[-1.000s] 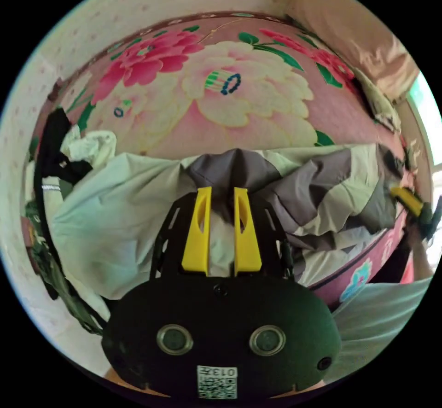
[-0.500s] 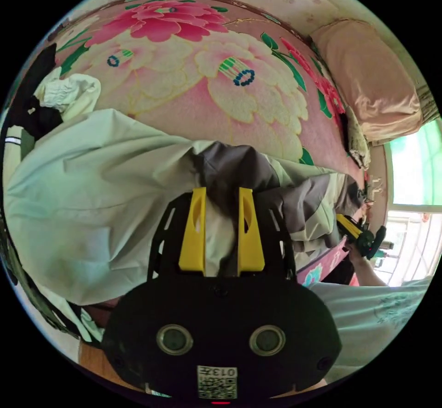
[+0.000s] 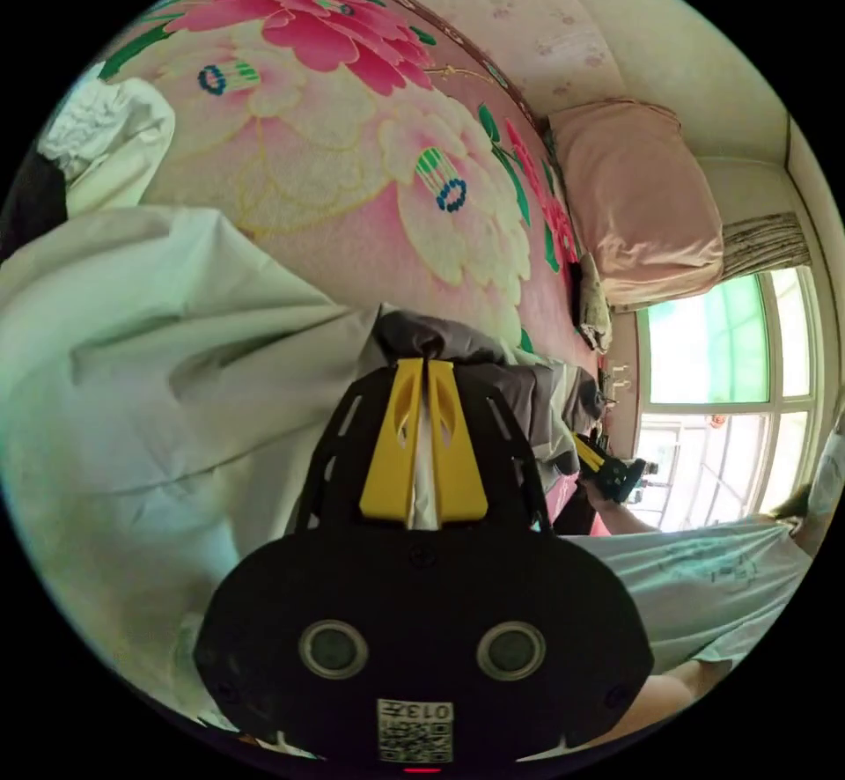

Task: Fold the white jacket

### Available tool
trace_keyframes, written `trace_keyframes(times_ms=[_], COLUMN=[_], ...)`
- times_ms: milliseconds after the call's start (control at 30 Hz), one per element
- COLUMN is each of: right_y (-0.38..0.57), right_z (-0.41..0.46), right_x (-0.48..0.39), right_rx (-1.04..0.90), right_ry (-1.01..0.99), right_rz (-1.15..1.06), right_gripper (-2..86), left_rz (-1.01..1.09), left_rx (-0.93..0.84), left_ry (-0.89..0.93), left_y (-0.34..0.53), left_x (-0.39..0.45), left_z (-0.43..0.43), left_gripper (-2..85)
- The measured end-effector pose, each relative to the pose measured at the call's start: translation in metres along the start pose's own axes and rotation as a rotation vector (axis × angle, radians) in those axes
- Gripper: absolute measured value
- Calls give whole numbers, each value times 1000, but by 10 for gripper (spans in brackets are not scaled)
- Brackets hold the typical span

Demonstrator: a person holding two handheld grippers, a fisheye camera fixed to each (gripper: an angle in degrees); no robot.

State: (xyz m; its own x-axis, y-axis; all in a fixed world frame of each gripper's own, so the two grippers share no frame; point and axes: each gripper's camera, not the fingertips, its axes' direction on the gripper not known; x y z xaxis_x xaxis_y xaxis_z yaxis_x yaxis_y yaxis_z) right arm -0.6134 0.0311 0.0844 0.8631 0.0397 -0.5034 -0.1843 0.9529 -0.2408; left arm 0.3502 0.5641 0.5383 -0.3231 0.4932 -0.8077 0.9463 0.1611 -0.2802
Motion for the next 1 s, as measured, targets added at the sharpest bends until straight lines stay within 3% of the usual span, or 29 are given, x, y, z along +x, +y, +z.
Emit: trace_keyframes(times_ms=[133,233,333,433,467,567,733,833,1000], right_y=[8,14,11,8,9,21,54,61,95], right_z=[-26,-52,-51,-38,-38,-33,48,36,-54], right_x=[11,26,38,63,78,116,161,186,197], right_rx=[12,112,105,45,38,36,-181,-131,205], right_ry=[-28,4,98,245,258,299,72,-17,-16], right_rz=[11,78,122,221,274,367,337,365,392], right_gripper=[-2,-2,-2,-2,-2,-1,-1,-1,-1], left_rz=[64,290,473,548,613,636,484,543,765], left_rx=[95,125,98,90,5,-190,-219,-184,70], left_ry=[2,-47,-97,-248,-334,-602,-479,-616,-639], left_y=[47,65,68,82,87,104,106,126,202], left_x=[20,80,155,220,241,246,229,264,358], left_z=[-32,-36,7,75,107,175,186,179,156], left_gripper=[-2,0,1,-1,-2,-3,-4,-4,-3])
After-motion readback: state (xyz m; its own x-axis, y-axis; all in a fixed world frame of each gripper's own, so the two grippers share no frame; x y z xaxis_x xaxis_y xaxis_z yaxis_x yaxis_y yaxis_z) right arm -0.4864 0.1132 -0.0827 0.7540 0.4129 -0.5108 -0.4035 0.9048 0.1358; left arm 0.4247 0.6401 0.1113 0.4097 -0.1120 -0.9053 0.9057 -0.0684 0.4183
